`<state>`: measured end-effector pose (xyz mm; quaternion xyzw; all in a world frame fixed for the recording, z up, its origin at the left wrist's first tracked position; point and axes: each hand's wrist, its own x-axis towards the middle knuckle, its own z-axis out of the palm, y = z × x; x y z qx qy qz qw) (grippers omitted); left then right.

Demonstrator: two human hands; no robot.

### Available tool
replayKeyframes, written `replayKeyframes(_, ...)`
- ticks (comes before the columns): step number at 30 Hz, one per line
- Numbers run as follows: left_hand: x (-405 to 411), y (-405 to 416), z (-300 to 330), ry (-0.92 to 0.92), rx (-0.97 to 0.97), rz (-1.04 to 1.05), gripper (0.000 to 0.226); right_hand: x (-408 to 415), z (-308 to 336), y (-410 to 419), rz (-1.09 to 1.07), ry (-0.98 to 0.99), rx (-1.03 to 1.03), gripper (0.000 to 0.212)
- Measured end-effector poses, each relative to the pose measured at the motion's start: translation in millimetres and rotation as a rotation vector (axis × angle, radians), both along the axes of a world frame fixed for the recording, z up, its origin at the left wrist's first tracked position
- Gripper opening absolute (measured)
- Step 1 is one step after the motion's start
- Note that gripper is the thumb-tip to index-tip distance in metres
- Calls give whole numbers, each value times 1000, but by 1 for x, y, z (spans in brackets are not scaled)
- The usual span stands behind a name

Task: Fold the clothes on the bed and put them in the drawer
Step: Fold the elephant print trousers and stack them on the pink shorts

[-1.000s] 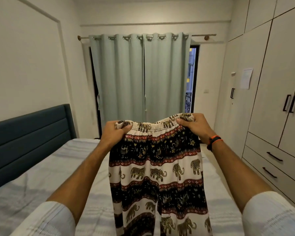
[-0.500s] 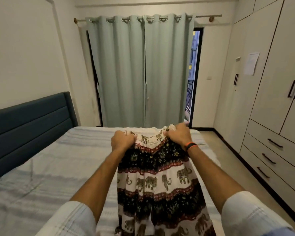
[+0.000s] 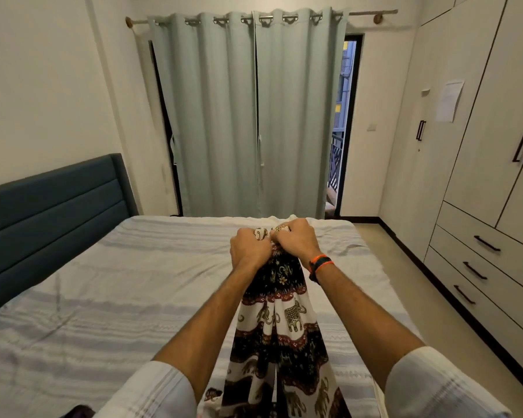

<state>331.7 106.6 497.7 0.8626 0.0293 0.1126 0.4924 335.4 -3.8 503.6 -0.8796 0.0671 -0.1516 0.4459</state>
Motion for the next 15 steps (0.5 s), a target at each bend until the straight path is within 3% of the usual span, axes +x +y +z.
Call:
replayKeyframes(2, -4, -2, -4, 24, 12, -92, 8, 0, -2, 0, 15, 7, 43, 35)
replayKeyframes(6, -12, -6, -7, 90, -50, -268, 16, -3, -2, 4, 45, 74, 185, 26)
replayKeyframes(9, -15, -5, -7, 157, -102, -421, 41, -7, -5, 6, 122, 92, 321, 16)
replayKeyframes(12, -15, 0, -9, 278, -191, -502, 79, -11, -9, 4, 228, 79, 289, 7)
replayKeyframes(15, -15, 6, -9, 341, -323, -542, 82, -12, -14, 0, 299, 45, 239, 14)
